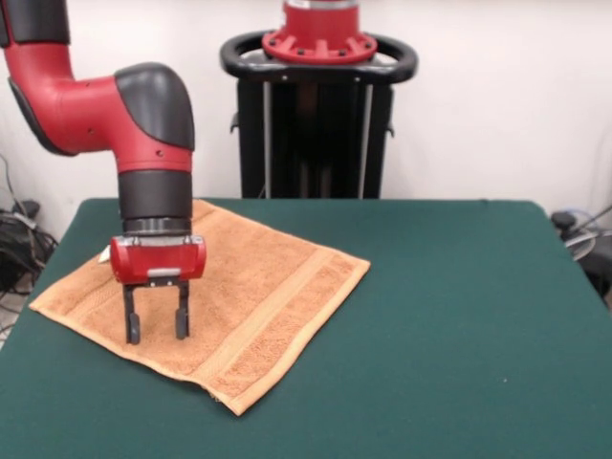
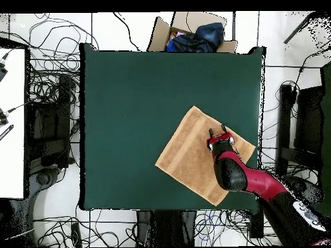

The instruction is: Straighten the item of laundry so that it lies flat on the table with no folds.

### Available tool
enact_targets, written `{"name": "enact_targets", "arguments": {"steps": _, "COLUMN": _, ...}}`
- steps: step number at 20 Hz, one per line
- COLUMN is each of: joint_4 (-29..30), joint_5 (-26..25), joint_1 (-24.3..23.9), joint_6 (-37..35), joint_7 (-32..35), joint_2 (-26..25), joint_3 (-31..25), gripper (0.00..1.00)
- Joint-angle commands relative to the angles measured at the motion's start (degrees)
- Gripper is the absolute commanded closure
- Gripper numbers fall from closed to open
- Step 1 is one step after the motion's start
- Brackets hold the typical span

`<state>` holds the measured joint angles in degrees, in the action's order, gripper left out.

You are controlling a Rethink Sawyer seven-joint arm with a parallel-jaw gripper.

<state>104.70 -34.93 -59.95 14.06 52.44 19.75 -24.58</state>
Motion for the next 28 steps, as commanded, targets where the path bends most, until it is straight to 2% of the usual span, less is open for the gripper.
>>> {"name": "enact_targets", "arguments": {"steps": 1, "joint_4": 1.9, "joint_5": -2.4, "joint_1": 1.4, "joint_6": -5.6, "joint_7": 9.8, "joint_2": -1.2, "joint_3": -5.1, "gripper": 0.00}}
{"name": "enact_targets", "arguments": {"steps": 5, "joint_4": 3.6, "joint_5": -0.1, "joint_1": 1.6, "joint_6": -5.8, "joint_7": 11.4, "joint_2": -0.6, "joint_3": -6.3, "gripper": 0.00}}
{"name": "enact_targets", "arguments": {"steps": 10, "joint_4": 4.5, "joint_5": 2.4, "joint_1": 4.9, "joint_6": -4.5, "joint_7": 13.2, "joint_2": 0.3, "joint_3": -4.5, "gripper": 0.00}}
{"name": "enact_targets", "arguments": {"steps": 15, "joint_4": 4.1, "joint_5": 1.9, "joint_1": 5.2, "joint_6": -3.6, "joint_7": 13.1, "joint_2": -0.8, "joint_3": -4.7, "gripper": 0.00}}
{"name": "enact_targets", "arguments": {"steps": 19, "joint_4": 4.0, "joint_5": 0.3, "joint_1": 3.3, "joint_6": -2.8, "joint_7": 13.0, "joint_2": -2.9, "joint_3": -7.3, "gripper": 0.00}}
{"name": "enact_targets", "arguments": {"steps": 23, "joint_4": 1.6, "joint_5": 0.9, "joint_1": 4.2, "joint_6": -0.6, "joint_7": 13.7, "joint_2": -4.4, "joint_3": -7.2, "gripper": 0.00}}
{"name": "enact_targets", "arguments": {"steps": 28, "joint_4": -2.1, "joint_5": 2.2, "joint_1": 7.1, "joint_6": 1.4, "joint_7": 13.6, "joint_2": -5.3, "joint_3": -4.3, "gripper": 0.00}}
